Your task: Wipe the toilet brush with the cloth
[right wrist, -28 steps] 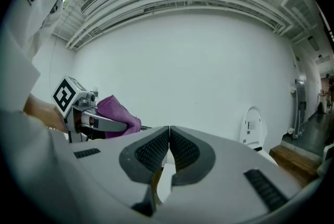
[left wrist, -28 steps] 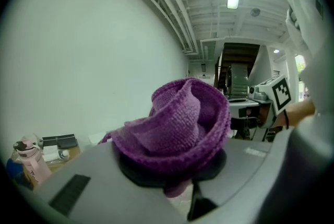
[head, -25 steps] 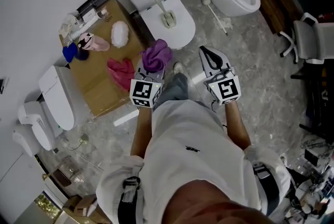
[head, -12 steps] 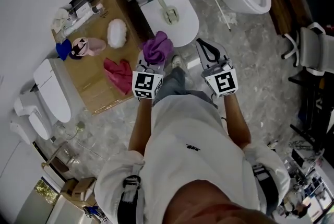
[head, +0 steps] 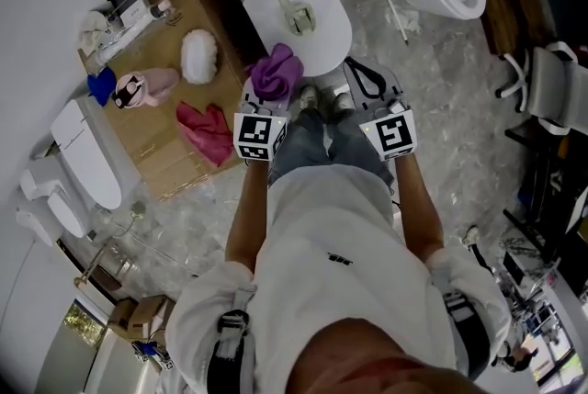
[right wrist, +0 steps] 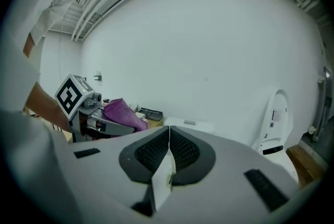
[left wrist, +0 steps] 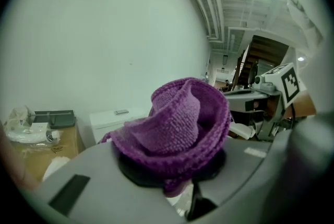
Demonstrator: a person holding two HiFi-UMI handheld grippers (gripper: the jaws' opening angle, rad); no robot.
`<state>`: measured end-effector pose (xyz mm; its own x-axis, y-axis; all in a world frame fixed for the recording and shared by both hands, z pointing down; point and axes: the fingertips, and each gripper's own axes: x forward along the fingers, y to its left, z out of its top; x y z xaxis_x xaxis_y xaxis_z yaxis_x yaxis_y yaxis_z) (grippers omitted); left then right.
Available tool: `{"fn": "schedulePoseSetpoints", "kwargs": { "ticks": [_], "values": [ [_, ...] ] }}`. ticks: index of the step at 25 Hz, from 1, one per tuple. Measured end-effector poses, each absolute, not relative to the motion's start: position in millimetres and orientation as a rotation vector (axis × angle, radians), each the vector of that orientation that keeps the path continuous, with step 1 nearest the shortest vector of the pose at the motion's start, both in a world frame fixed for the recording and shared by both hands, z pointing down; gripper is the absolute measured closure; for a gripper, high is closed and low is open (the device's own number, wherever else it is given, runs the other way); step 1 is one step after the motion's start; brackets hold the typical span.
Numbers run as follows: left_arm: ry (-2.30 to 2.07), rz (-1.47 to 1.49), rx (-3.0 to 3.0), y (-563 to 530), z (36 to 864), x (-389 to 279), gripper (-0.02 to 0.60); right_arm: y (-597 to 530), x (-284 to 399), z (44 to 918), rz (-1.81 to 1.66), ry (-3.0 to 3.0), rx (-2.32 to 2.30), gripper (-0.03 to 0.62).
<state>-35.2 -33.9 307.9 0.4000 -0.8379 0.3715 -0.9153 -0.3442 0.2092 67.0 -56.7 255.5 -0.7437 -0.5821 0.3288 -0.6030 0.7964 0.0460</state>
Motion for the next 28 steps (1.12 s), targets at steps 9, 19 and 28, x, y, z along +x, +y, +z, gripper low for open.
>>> {"fn": "schedulePoseSetpoints", "kwargs": {
  "ticks": [9, 19, 28],
  "values": [
    [-1.529, 0.279, 2.207, -66.4, 359.7, -41.0, 0.494, -89.1, 49.5, 312.1, 0.103, -2.647, 0.766, 0.595],
    [-1.580, 0.301, 2.154, -101.2, 420.9, -46.6, 0.494, -125.7, 35.4, 394.6, 0.116, -2.626, 0.617, 0.595],
    [-1.598, 0.335, 2.107, -112.9, 482.1, -46.9, 0.492, -149.6, 31.3, 469.0, 0.138, -2.591, 0.520, 0.583]
  ]
}}
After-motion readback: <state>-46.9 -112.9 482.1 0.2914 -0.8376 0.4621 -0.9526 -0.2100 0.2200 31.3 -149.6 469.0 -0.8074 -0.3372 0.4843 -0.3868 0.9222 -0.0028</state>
